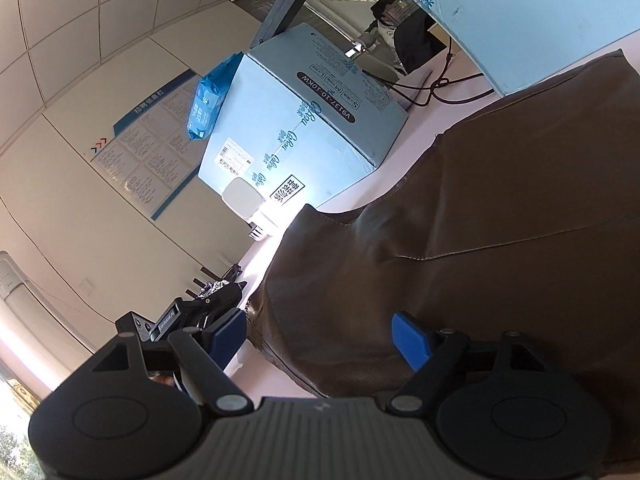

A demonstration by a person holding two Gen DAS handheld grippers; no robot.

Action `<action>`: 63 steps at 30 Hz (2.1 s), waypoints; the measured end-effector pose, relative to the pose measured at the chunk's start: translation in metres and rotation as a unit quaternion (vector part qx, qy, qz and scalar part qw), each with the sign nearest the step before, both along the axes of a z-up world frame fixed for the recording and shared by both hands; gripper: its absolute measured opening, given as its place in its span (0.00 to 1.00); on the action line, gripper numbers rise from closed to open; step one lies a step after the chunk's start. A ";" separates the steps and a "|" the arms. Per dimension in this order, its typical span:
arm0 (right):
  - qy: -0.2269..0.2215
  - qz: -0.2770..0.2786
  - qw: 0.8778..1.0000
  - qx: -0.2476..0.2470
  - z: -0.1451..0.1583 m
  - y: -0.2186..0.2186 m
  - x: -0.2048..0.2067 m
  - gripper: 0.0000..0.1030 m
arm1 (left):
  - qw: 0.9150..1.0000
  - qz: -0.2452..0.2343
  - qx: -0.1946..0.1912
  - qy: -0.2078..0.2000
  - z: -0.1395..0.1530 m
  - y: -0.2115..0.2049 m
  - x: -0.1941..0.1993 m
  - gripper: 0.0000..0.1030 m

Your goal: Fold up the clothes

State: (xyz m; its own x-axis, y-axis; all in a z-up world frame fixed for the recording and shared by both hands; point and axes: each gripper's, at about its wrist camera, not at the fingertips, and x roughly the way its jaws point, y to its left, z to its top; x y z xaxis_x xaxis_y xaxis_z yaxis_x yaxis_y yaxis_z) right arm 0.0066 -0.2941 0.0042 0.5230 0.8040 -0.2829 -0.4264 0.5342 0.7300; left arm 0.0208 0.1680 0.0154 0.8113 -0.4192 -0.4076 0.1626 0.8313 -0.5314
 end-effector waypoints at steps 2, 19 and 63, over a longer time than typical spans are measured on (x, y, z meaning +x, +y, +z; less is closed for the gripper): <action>-0.001 0.000 1.000 -0.001 0.000 0.000 0.000 0.79 | 1.000 0.003 0.006 0.002 0.000 -0.001 0.000 0.90; -0.003 0.001 1.000 0.001 0.001 -0.001 0.002 0.79 | 0.998 0.056 0.037 0.017 0.004 0.009 -0.012 0.03; 0.182 -0.324 0.918 0.136 -0.004 -0.076 -0.125 0.88 | 0.987 -0.142 0.080 0.004 0.008 -0.126 0.003 0.80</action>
State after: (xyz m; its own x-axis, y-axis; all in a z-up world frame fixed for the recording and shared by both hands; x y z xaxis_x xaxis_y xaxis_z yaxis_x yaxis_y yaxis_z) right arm -0.1184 -0.3702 -0.0003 0.8271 0.4241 -0.3688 0.2156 0.3665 0.9051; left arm 0.0240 0.0419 0.0230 0.6668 -0.5591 -0.4928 0.3984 0.8262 -0.3984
